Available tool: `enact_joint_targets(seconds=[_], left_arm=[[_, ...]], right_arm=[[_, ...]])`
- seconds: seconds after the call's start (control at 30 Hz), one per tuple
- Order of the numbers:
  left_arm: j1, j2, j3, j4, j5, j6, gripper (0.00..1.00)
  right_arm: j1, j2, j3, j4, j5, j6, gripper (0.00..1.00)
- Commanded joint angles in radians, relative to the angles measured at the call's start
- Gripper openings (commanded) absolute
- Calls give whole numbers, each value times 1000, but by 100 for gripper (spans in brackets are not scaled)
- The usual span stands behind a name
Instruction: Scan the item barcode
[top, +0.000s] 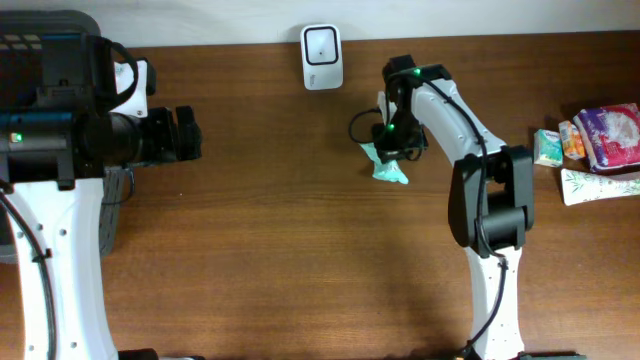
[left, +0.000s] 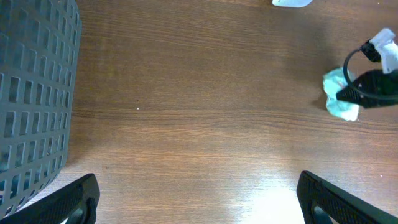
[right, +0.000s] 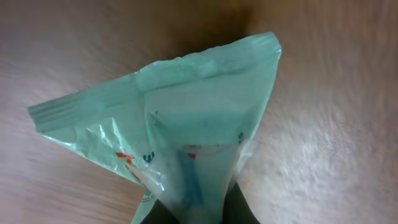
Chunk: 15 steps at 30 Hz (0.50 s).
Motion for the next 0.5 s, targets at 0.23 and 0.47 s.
enact_joint_targets(seconds=[0.23,0.47], left_arm=[[0,-3,2,2,10,12,99],[0,-3,2,2,10,12,99]], right_arm=[[102,13,198,917,26,25,4],[105,177,197,1254,67,25,4]])
